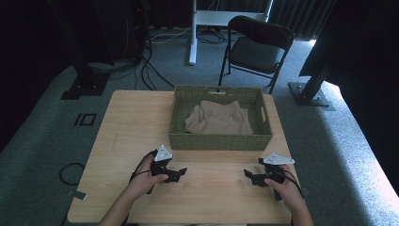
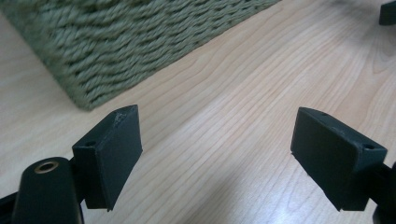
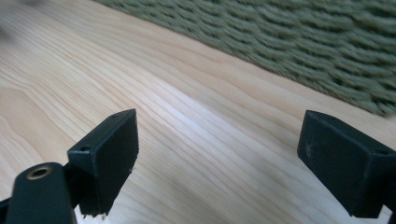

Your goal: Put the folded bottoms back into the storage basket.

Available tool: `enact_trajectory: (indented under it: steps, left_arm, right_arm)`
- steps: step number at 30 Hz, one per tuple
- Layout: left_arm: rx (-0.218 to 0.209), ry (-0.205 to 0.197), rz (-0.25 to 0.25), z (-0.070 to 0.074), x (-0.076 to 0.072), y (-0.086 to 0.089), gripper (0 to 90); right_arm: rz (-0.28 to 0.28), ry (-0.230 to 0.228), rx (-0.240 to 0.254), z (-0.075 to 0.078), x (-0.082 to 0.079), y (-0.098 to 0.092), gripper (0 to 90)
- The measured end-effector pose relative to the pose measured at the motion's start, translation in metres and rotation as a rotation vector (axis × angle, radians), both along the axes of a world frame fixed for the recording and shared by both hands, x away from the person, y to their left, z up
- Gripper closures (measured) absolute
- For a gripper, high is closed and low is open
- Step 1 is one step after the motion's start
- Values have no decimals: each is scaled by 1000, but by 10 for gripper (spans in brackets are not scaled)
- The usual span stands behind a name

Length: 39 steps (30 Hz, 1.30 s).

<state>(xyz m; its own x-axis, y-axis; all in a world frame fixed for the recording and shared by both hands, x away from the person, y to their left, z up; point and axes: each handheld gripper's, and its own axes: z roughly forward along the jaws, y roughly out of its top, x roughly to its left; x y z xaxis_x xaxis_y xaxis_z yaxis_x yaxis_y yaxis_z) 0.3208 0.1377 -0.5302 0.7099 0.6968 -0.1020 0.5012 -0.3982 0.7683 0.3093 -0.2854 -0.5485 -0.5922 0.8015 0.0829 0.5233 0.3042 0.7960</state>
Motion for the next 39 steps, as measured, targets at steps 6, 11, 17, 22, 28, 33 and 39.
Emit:
enact_trajectory:
  steps: [6,11,17,22,28,33,39]
  left_arm:
    - [34,11,26,-9,-3,8,175]
    - [46,23,52,-14,-6,16,175]
    - [60,37,71,-18,-11,26,175]
    - [34,57,111,-20,-13,38,175]
    - [49,45,156,-21,-14,48,175]
    - [69,21,163,-22,-19,50,174]
    - [117,-1,161,-23,-21,46,174]
  right_arm:
    - [-18,14,-34,-6,-4,-4,122]
    - [-31,21,-48,-8,-8,-9,122]
    - [-62,38,-78,-9,-14,-15,122]
    - [-74,54,-89,-10,-19,-18,137]
    - [-84,48,-120,-10,-23,-21,137]
    - [-94,48,-120,-10,-23,-22,128]
    - [-97,48,-120,-10,-23,-22,128]
